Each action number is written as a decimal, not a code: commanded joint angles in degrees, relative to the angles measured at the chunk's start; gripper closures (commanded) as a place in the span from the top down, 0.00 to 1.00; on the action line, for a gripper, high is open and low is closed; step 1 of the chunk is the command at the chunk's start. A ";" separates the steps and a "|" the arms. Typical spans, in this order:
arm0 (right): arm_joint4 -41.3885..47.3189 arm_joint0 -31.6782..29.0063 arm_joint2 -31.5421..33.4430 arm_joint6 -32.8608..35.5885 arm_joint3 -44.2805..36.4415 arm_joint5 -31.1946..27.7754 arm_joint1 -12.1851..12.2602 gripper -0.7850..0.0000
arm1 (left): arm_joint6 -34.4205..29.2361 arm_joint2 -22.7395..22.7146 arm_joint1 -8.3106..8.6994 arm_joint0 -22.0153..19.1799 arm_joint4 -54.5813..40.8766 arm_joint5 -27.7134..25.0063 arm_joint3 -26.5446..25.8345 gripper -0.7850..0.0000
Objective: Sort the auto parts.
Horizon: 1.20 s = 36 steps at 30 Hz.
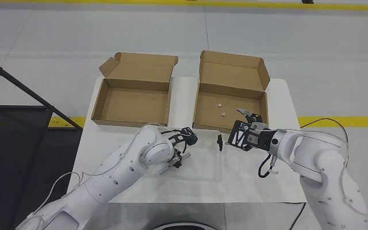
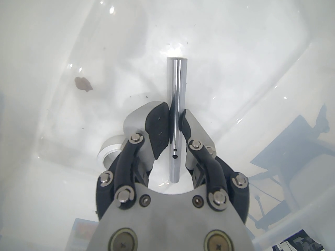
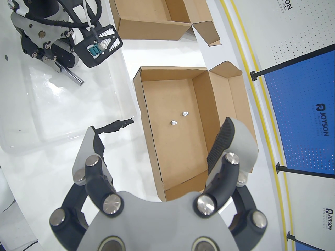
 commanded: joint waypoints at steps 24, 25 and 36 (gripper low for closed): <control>0.00 -0.01 0.00 0.00 0.00 0.00 0.00 1.00 | 9.11 -18.10 3.59 8.04 -8.76 -0.76 -13.74 0.00; 0.00 -0.01 0.00 0.00 0.00 0.00 0.00 1.00 | 9.11 -18.10 3.59 8.04 -8.76 -0.76 -13.74 0.00; 0.00 -0.01 0.00 0.00 0.00 0.00 0.00 1.00 | 10.43 -18.40 3.58 8.28 -9.01 -0.49 -13.79 0.00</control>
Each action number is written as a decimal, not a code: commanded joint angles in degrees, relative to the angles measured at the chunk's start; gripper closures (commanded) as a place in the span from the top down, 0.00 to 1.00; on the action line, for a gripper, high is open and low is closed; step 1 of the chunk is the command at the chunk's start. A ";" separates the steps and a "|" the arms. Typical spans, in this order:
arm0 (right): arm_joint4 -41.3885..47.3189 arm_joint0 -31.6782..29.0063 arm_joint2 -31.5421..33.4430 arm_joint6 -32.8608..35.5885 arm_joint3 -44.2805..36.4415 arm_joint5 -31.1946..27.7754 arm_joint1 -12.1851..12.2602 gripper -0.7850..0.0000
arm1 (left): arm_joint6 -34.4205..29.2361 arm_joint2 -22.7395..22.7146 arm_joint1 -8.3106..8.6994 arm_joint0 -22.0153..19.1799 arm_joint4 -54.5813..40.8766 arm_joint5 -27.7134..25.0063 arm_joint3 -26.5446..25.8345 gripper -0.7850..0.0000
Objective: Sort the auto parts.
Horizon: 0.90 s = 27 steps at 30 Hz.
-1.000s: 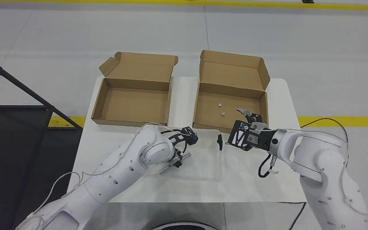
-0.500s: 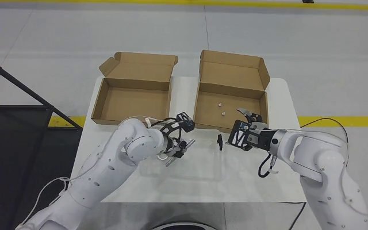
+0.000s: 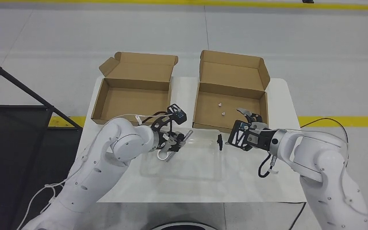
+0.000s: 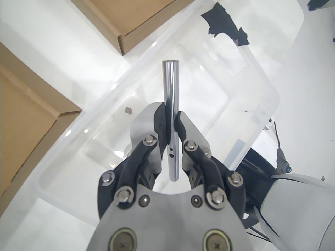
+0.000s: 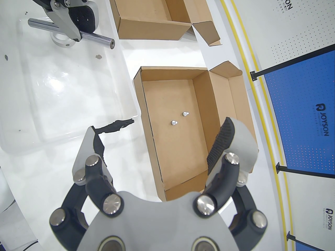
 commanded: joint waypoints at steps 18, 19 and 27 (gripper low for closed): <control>0.00 -0.01 0.00 0.00 0.00 0.00 0.00 1.00 | 27.04 -14.55 0.70 5.81 -17.56 -4.49 1.06 0.00; 0.00 -0.01 0.00 0.00 0.00 0.00 0.00 1.00 | 27.06 -14.79 0.77 6.06 -17.65 -4.67 0.94 0.00; 0.00 -0.01 0.00 0.00 0.00 0.00 0.00 1.00 | 26.20 -18.06 1.62 5.23 -9.87 -2.19 0.04 0.00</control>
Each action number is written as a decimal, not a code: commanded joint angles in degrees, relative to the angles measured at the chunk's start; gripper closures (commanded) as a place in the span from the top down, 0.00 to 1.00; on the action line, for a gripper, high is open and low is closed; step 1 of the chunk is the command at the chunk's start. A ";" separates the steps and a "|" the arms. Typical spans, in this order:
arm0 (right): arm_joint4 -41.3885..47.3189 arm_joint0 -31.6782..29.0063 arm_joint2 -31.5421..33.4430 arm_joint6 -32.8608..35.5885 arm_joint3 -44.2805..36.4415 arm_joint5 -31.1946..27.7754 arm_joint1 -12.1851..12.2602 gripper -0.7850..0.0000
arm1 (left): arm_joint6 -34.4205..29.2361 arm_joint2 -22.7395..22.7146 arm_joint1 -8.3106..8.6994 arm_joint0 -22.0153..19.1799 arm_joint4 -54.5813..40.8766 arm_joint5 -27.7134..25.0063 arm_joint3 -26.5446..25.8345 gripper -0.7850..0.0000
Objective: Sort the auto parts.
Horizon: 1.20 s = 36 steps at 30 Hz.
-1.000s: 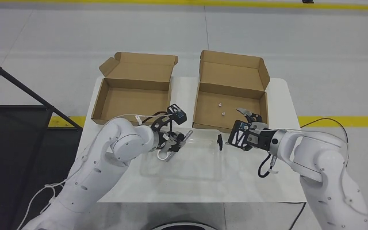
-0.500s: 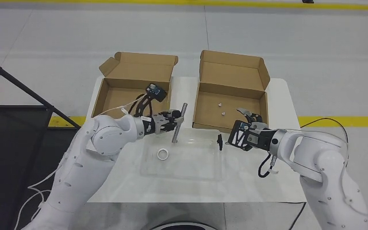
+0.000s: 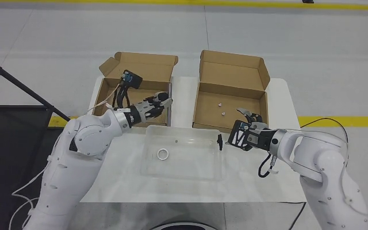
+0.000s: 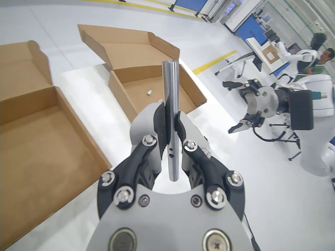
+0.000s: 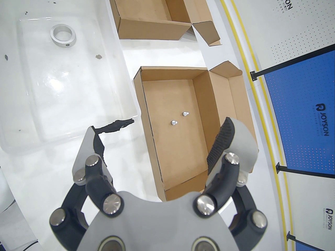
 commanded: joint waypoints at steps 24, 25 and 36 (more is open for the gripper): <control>0.00 -0.01 0.00 0.00 0.00 0.00 0.00 1.00 | -5.09 0.32 1.33 -5.45 18.41 -3.14 2.06 0.00; 0.00 -0.01 0.00 0.00 0.00 0.00 0.00 1.00 | -4.94 0.66 1.34 -5.57 19.15 -3.36 2.94 0.00; 0.00 -0.01 0.00 0.00 0.00 0.00 0.00 1.00 | -6.46 1.17 2.37 -10.77 30.18 -12.14 16.89 0.00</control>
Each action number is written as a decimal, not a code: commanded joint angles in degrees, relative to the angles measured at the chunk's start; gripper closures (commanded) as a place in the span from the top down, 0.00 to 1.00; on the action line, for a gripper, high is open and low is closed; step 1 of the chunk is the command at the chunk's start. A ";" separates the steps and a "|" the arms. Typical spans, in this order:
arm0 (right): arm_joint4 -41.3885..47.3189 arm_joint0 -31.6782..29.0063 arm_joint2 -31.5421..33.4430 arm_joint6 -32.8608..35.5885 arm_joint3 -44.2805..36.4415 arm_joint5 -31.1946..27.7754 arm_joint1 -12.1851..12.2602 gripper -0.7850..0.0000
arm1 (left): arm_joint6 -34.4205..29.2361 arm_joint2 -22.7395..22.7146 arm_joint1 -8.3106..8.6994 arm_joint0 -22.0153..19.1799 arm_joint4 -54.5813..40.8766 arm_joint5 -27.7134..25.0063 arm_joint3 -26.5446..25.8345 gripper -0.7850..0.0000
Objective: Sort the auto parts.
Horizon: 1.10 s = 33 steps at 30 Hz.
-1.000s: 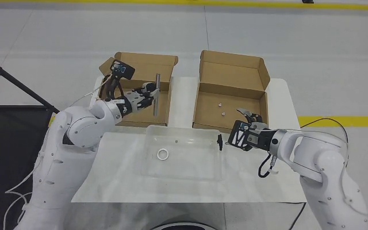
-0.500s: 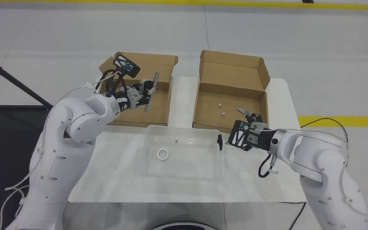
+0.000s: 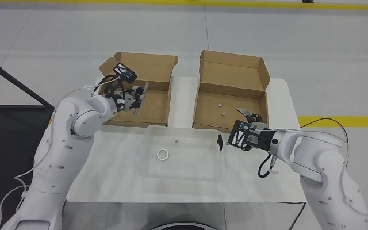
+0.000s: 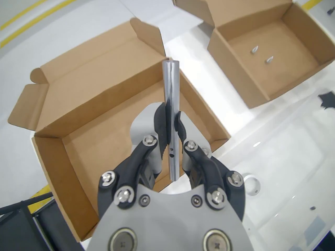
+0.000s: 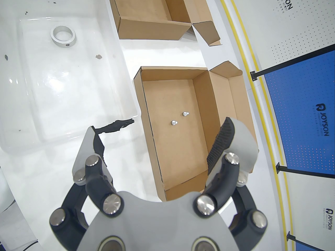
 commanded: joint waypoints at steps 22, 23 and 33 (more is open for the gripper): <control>0.00 -0.01 0.00 0.00 0.00 0.00 0.00 1.00 | 8.75 14.39 -1.33 -11.59 21.14 -13.51 23.84 0.00; 0.00 -0.01 0.00 0.00 0.00 0.00 0.00 1.00 | 9.02 14.79 -1.47 -12.02 21.09 -13.74 24.62 0.00; 0.00 -0.01 0.00 0.00 0.00 0.00 0.00 1.00 | 9.21 17.21 -2.61 -15.04 19.29 -13.55 29.16 0.45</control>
